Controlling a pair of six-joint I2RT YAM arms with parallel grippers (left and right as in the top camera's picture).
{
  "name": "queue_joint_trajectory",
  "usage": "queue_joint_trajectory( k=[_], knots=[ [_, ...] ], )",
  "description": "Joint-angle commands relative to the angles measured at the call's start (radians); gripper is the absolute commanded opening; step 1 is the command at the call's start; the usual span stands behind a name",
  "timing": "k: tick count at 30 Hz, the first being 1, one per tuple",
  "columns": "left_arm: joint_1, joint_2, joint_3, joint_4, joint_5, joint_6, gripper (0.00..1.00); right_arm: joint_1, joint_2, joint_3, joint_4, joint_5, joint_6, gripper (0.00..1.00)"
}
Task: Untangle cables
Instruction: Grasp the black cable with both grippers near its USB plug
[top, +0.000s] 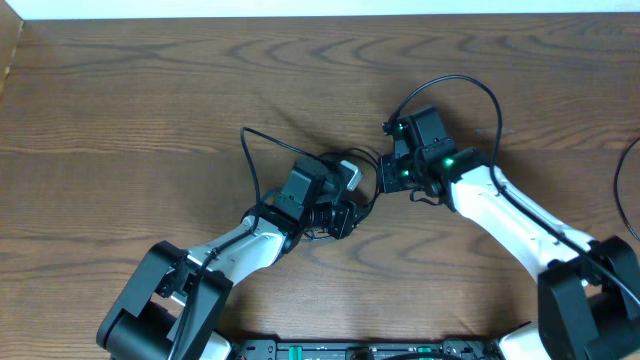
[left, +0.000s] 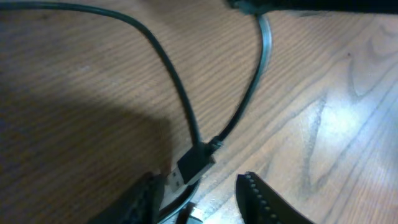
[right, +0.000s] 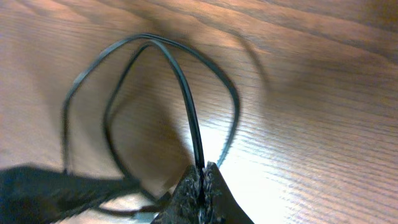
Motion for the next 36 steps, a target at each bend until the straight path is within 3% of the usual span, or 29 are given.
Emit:
queue_joint_trajectory(
  k=[1,7,23,24,25,26,27,32,36],
  knots=[
    [-0.004,-0.013,-0.004,0.016,-0.019,0.024,0.47,-0.004,-0.020,-0.002,-0.010,-0.061,-0.016,0.01],
    [-0.004,-0.013,-0.004,0.076,0.058,0.024,0.50,-0.002,-0.020,-0.002,-0.016,-0.079,-0.015,0.01],
    [-0.004,-0.013,-0.004,0.094,0.050,0.024,0.50,-0.017,-0.022,-0.002,-0.019,-0.214,-0.016,0.01],
    [-0.004,-0.013,-0.004,0.094,0.046,0.024,0.43,-0.019,-0.022,-0.002,-0.019,-0.214,-0.016,0.01],
    [-0.004,-0.013,-0.004,0.094,0.042,0.024,0.25,-0.023,-0.022,-0.002,-0.019,-0.217,-0.016,0.01],
    [-0.004,-0.013,-0.004,0.094,0.039,0.024,0.14,-0.026,-0.022,-0.002,-0.019,-0.221,-0.016,0.01],
    [-0.004,-0.013,-0.004,0.094,0.034,0.024,0.08,-0.030,-0.022,-0.002,-0.019,-0.227,-0.018,0.01],
    [-0.004,-0.013,-0.004,0.099,0.031,0.024,0.12,-0.042,-0.022,-0.002,-0.028,-0.233,-0.024,0.01],
    [-0.004,-0.013,-0.004,0.108,0.031,0.024,0.08,-0.043,-0.022,-0.002,-0.031,-0.232,-0.035,0.01]
  ],
)
